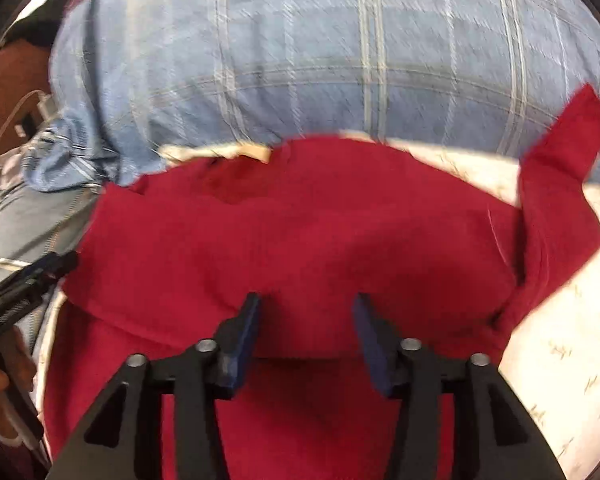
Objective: Fold small clothes
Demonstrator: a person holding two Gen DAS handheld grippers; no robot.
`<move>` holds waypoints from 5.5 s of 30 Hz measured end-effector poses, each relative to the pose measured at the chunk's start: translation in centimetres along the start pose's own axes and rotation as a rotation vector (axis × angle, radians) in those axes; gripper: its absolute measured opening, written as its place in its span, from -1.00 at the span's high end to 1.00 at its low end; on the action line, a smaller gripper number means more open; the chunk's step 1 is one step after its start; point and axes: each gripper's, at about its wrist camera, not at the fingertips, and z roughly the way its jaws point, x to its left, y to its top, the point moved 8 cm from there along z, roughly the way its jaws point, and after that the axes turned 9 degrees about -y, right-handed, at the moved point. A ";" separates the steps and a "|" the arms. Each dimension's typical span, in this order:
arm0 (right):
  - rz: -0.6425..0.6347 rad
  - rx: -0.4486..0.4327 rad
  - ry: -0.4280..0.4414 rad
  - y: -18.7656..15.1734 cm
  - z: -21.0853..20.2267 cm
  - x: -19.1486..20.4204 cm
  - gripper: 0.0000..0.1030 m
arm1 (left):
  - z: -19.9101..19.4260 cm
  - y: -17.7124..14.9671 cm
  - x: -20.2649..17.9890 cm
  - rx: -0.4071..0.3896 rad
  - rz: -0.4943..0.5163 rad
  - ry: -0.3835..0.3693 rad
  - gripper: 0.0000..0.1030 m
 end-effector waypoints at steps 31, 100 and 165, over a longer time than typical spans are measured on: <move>0.303 -0.087 -0.166 7.2 -0.3 -16.2 -0.20 | 3.4 -2.2 -0.6 0.100 -0.030 -0.039 -0.66; 0.008 -0.030 0.254 -4.2 -8.2 -3.7 0.06 | 2.7 -0.2 -9.2 0.116 0.166 -0.195 0.88; 0.055 -0.051 -0.077 0.9 -3.1 -10.5 0.38 | 3.4 0.5 -1.5 0.080 0.026 0.002 -0.40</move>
